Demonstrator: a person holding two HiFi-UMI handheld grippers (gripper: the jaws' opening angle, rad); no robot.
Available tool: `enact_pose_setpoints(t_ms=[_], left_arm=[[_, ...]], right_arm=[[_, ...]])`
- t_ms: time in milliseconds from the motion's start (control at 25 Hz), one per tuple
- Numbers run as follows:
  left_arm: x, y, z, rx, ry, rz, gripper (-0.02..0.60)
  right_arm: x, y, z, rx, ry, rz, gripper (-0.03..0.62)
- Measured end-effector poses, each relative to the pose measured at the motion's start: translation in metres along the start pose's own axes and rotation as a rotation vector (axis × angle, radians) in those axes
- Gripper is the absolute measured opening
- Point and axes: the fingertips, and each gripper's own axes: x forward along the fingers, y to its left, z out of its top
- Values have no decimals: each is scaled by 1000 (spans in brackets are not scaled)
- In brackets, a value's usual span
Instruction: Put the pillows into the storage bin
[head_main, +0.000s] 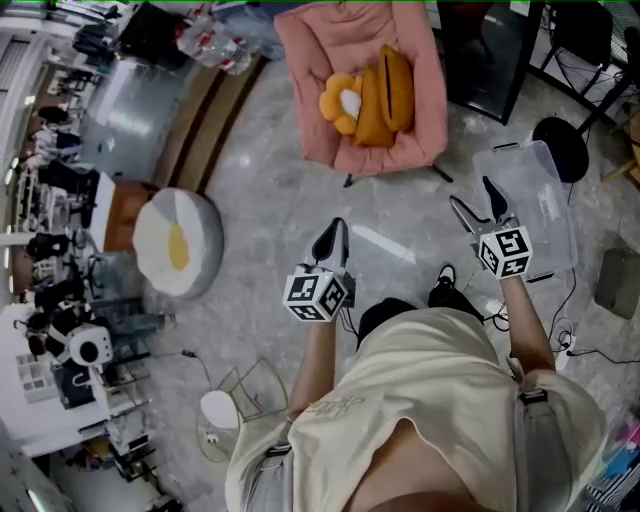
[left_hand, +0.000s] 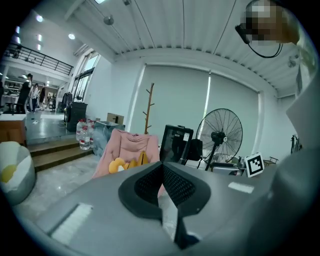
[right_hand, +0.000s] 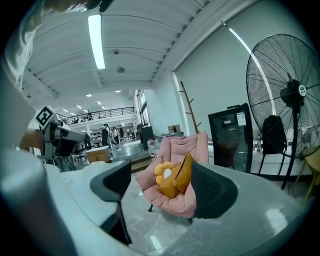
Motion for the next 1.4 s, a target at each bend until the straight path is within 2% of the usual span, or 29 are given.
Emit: enact_pose_setpoints(t_ms=[200,360,600,760,840,960,1200,1400], left_arm=[[9,24,-3,-17,36,45,15],[36,41,-7,-30,48,27,15],[115,55,-5,-36,50,-99,16],[167,64,39,18,3,-194,15],[184,75,64,45,-26,-225,15],[201,102,81,76,-28,-252,15],[218,177,85,67,-3,-219,15],[225,216,70,9,20,-163,15]], right_arm=[[21,-8,-9,21,34,7,370],[39,-7,-8,25,42,-2,370],[64,-34,12,-13,52,-98,370],[84,-54,44,-16,35,-188,370],[100,-57,58,-23,33,-218,370],[128,-51,74,-33,29,-247,371],[190,-35,69,5,62,-265,379],[219,-40,59,-5,136,-262,380]])
